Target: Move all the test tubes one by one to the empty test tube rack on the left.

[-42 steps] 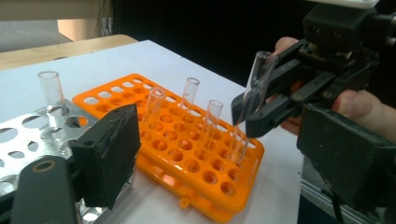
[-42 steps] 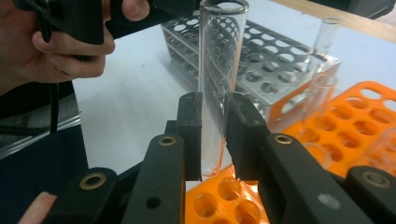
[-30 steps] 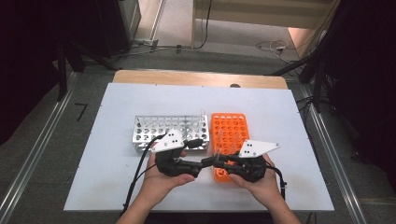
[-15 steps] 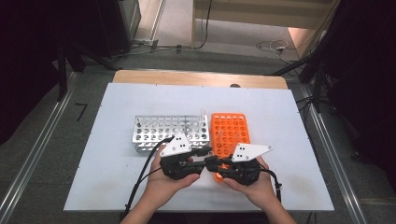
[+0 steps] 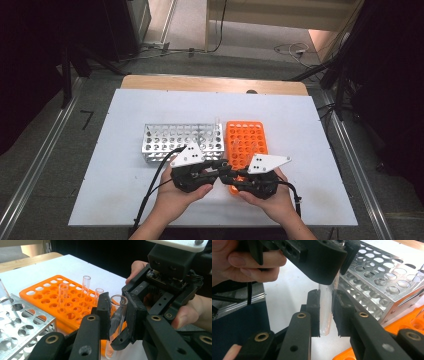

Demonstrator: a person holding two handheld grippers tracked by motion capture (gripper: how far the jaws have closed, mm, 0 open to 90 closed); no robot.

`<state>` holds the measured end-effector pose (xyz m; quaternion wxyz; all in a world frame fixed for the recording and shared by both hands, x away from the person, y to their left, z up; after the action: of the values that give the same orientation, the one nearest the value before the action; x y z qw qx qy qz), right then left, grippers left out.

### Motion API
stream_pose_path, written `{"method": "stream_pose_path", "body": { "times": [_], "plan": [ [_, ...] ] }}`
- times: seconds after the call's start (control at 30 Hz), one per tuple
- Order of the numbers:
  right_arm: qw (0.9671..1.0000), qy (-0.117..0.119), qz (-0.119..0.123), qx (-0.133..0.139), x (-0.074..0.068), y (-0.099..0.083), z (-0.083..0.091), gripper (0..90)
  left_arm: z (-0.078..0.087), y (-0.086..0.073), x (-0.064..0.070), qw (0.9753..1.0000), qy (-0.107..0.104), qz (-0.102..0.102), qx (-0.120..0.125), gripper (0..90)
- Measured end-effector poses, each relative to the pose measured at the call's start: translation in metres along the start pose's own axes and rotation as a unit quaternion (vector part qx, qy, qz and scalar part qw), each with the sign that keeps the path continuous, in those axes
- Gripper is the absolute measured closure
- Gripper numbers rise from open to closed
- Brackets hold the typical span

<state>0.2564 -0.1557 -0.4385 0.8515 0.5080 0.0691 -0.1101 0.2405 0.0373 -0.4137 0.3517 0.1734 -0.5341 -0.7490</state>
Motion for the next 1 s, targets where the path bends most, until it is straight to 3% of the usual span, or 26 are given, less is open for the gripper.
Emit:
{"method": "stream_pose_path", "body": {
  "times": [0.27,0.6,0.8,0.93,1.0],
  "plan": [
    [1.0,-0.005,0.0,0.004,0.0,0.0,-0.001,72.6,0.001,0.0,-0.001,1.0,0.004,0.0,0.002,75.2],
    [0.9995,-0.006,0.008,0.03,0.001,0.001,0.01,38.5,0.005,0.002,-0.01,0.9997,0.021,0.005,0.009,75.5],
    [0.9983,-0.031,0.003,0.049,0.008,0.001,0.028,15.9,0.007,0.005,-0.018,0.9993,0.036,0.008,0.01,75.5],
    [0.9969,-0.049,-0.001,0.061,0.013,-0.002,0.041,5.8,0.008,0.007,-0.023,0.999,0.043,0.007,0.012,75.5],
    [0.9967,-0.046,-0.006,0.066,0.016,-0.003,0.047,0.0,0.008,0.009,-0.026,0.9987,0.047,0.009,0.013,75.5]
  ]
}}
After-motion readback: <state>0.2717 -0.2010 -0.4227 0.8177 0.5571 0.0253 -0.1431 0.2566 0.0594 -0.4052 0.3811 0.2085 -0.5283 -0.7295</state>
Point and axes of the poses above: each handheld gripper's, and its own axes: z roughly backward along the jaws, y roughly out of its top, x roughly to its right, the point moved 2 cm from there along -z, roughly forward along the jaws, and after that the axes turned 15 degrees about y, right-handed, at the moved point
